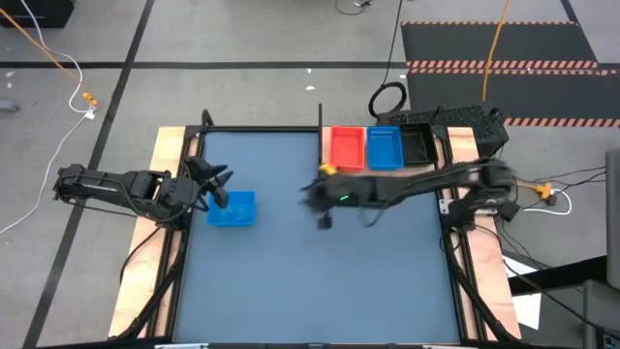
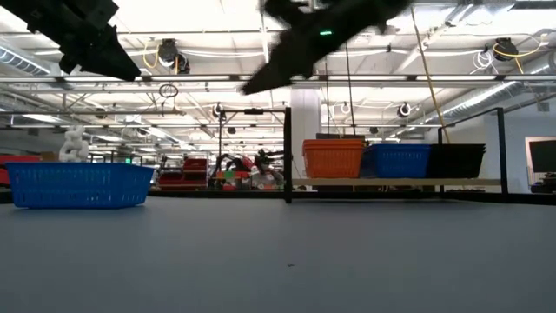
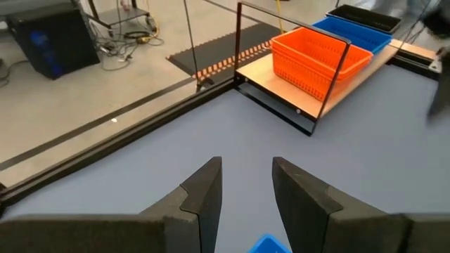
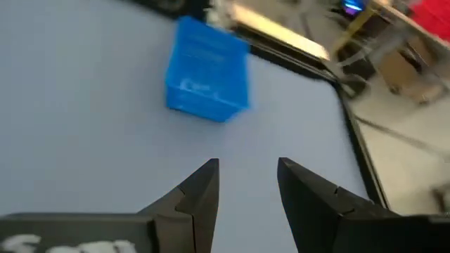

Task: Stack baskets on shelf by color
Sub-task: Put the blue basket on the shelf

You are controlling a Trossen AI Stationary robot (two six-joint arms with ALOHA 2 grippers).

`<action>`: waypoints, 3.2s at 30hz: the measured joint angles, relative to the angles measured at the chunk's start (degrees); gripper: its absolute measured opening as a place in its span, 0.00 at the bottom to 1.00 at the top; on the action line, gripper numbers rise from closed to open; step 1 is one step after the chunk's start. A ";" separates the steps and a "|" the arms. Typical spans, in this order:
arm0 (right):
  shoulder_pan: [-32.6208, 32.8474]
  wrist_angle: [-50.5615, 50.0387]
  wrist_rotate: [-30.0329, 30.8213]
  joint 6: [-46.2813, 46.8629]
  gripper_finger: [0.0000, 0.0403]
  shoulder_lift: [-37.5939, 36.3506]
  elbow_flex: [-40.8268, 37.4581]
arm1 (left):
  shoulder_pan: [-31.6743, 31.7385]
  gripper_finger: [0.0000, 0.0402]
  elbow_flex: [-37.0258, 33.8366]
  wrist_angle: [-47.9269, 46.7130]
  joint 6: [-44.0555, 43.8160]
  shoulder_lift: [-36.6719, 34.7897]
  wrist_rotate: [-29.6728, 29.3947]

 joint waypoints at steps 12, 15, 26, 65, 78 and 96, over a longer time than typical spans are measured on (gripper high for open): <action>0.34 -15.73 2.00 -37.65 0.34 32.85 39.92 | 0.00 0.32 0.00 -3.88 0.86 -0.11 -0.03; 0.29 -16.22 3.58 -44.96 0.34 36.78 43.34 | 0.00 0.32 0.00 -5.94 -1.03 -0.11 0.02; -0.20 -15.54 4.77 -54.26 0.34 41.73 46.19 | 0.04 0.32 0.00 -3.82 -0.88 -0.11 0.00; -0.09 -8.60 -1.91 -47.83 0.05 44.36 45.68 | 0.02 0.32 0.00 -1.49 2.39 -0.11 0.26; 8.57 -49.00 3.41 -9.44 0.00 23.47 45.69 | -0.07 0.32 0.00 -5.33 -1.49 -0.11 1.31; -3.18 -80.06 26.18 10.92 0.00 -13.10 26.90 | -0.07 0.32 0.00 -4.14 -2.57 -0.10 2.60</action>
